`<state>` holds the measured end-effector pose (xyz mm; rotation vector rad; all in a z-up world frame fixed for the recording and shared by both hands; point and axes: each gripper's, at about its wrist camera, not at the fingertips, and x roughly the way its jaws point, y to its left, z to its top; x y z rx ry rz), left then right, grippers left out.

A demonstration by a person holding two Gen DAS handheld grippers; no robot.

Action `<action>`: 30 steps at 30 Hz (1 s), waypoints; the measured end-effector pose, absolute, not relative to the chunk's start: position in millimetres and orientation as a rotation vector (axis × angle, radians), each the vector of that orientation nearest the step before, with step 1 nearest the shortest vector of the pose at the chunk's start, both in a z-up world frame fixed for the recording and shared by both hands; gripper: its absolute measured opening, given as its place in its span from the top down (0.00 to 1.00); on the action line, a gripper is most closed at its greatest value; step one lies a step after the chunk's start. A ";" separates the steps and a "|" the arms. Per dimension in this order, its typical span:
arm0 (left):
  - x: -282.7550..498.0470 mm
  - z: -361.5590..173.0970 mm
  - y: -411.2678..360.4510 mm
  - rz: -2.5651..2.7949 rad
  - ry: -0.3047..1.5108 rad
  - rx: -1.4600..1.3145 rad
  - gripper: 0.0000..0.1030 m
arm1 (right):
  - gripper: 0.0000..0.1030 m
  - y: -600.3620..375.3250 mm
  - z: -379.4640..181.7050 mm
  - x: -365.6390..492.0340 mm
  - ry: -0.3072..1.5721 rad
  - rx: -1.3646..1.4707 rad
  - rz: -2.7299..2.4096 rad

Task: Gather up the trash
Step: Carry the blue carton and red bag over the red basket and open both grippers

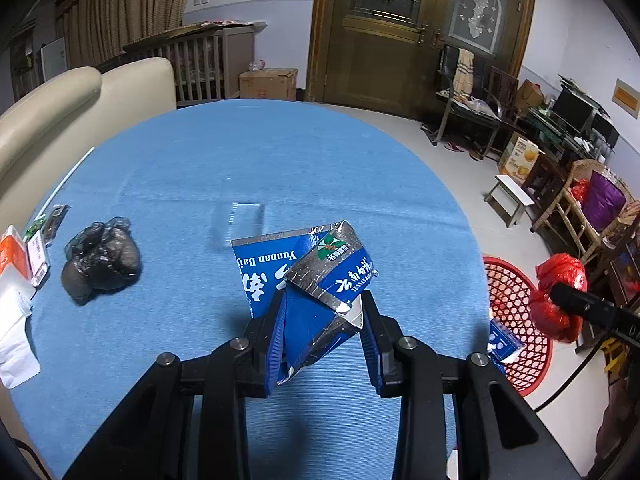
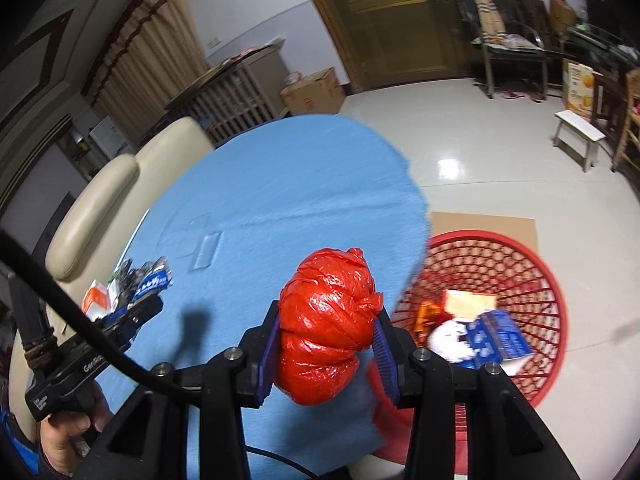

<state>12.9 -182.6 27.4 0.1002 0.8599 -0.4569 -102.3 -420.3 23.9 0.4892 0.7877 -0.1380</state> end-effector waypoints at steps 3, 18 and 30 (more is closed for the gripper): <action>10.5 28.5 -190.4 -0.474 0.857 0.110 0.65 | 0.56 -435.9 25.9 -110.4 0.775 0.499 -0.181; -4.1 41.4 -244.9 -0.591 0.823 0.171 0.65 | 0.56 -504.6 35.8 -147.3 0.714 0.543 -0.358; -18.6 47.0 -293.9 -0.689 0.802 0.236 0.65 | 0.54 -528.4 19.4 -136.9 0.750 0.567 -0.363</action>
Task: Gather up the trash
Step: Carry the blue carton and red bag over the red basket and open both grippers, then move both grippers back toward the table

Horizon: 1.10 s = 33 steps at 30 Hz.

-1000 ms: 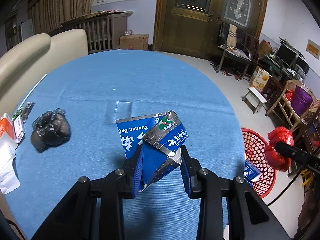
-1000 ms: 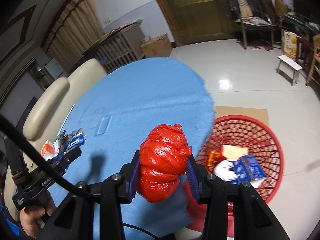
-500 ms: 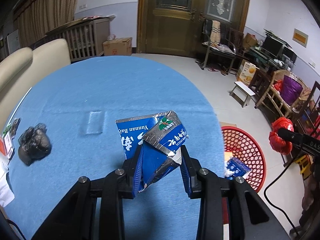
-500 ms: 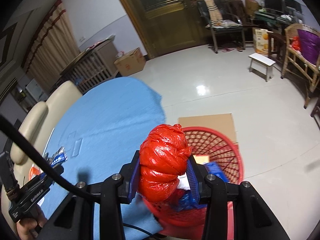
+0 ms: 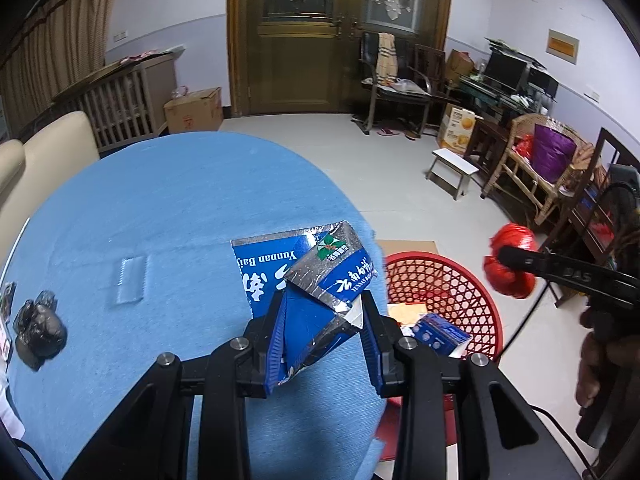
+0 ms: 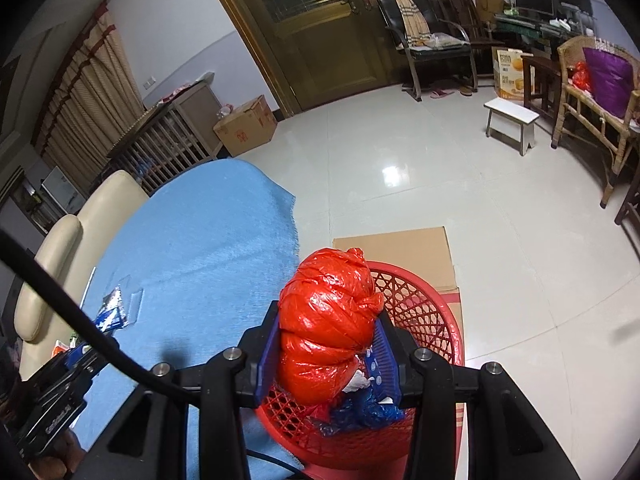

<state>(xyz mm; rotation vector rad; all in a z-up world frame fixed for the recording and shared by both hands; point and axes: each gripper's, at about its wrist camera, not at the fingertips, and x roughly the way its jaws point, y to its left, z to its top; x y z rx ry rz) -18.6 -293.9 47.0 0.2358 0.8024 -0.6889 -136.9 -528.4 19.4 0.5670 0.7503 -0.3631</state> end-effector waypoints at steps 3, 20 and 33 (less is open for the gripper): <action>-19.9 45.9 -303.4 -0.706 0.806 0.247 0.65 | 0.41 -536.7 9.3 -130.3 0.777 0.587 -0.359; -43.2 29.0 -372.4 -0.886 0.865 0.348 0.64 | 0.29 -572.1 5.8 -164.9 0.716 0.684 -0.431; -20.5 23.2 -362.3 -0.845 0.935 0.295 0.24 | 0.29 -583.8 19.0 -182.7 0.659 0.711 -0.451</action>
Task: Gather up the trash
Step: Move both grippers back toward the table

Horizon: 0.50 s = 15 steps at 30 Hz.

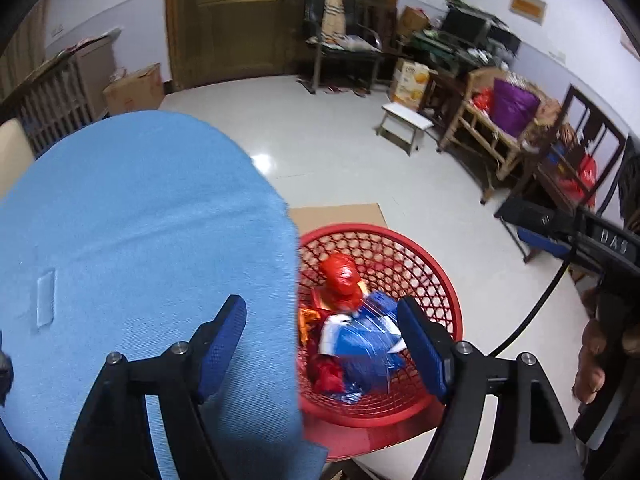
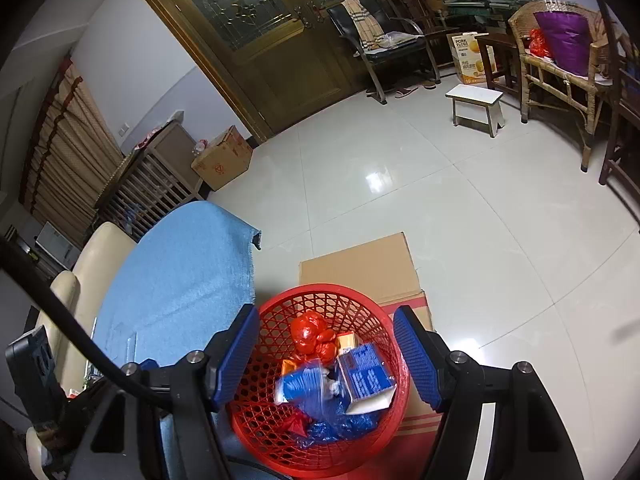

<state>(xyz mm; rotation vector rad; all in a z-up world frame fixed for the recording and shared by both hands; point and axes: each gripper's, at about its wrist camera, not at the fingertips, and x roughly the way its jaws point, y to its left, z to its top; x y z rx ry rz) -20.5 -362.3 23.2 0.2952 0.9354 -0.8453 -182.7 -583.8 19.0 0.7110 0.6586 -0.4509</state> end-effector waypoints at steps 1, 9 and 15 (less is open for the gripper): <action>-17.2 25.1 -354.2 -0.826 0.931 0.284 0.24 | 0.29 -582.8 19.2 -181.4 0.658 0.712 -0.447; 8.4 25.7 -273.2 -0.654 0.924 0.173 0.24 | 0.29 -556.7 21.3 -159.6 0.684 0.673 -0.383; 22.9 13.8 -199.2 -0.509 0.948 0.069 0.24 | 0.29 -520.1 18.3 -129.1 0.751 0.622 -0.308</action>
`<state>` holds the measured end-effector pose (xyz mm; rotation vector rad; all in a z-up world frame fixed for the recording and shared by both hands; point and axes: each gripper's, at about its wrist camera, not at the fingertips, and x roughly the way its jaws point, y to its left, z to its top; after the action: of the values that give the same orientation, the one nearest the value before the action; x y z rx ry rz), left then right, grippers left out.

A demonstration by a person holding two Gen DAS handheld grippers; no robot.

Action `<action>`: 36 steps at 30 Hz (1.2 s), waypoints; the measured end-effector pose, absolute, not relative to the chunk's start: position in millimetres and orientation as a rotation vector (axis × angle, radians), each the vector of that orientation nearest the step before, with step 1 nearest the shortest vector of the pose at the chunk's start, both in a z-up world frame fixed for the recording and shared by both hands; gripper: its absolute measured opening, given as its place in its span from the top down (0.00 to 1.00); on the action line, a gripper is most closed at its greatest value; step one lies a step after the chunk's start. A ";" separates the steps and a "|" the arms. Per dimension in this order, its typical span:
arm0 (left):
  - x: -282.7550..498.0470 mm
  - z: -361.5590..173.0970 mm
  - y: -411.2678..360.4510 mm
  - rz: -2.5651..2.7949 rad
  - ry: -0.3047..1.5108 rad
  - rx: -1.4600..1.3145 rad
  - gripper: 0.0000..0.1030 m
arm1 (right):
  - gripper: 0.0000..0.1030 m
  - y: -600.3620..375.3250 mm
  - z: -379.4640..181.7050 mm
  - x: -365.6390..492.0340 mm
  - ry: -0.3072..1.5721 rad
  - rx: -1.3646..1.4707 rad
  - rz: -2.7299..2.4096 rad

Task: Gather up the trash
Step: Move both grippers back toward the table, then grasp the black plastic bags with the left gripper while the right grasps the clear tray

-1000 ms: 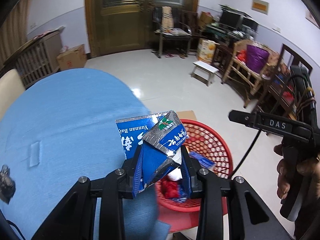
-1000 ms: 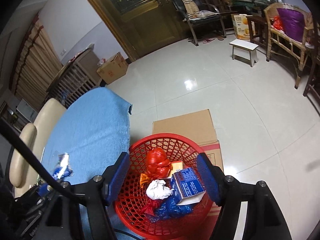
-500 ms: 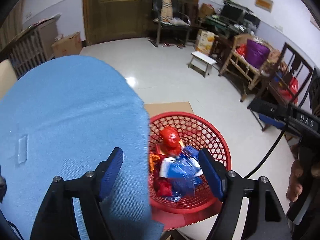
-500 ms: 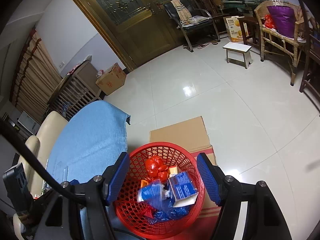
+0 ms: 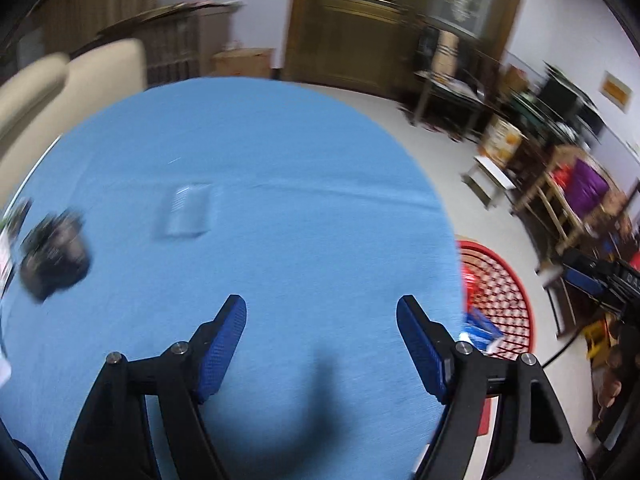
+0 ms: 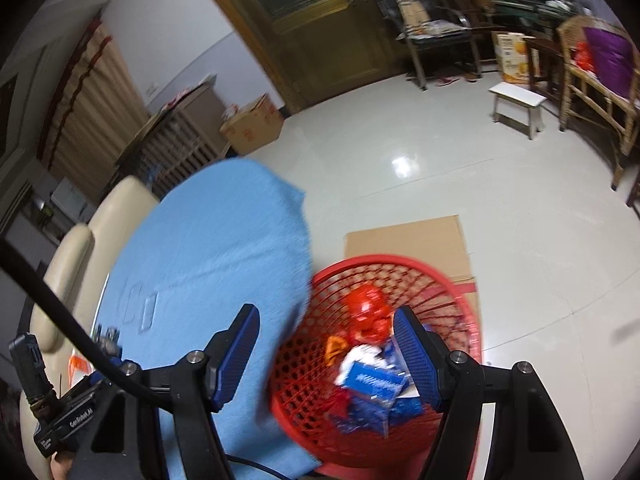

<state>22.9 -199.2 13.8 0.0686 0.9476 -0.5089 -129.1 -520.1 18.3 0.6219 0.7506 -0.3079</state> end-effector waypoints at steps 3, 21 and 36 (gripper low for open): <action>28.6 7.2 -163.2 -0.435 0.956 0.016 0.24 | 0.29 -494.9 18.5 -109.5 0.783 0.586 -0.256; 41.0 -5.6 1.0 -0.138 0.901 -0.160 0.24 | 0.29 -295.3 8.8 65.0 0.920 0.453 0.115; 140.4 -3.0 23.5 -0.200 0.859 -0.084 0.23 | 0.29 -226.8 -29.5 173.6 1.020 0.297 0.065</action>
<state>140.4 23.5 -3.0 -0.0836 0.8591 -0.2005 173.6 -226.8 -29.5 0.2969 1.0200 0.0648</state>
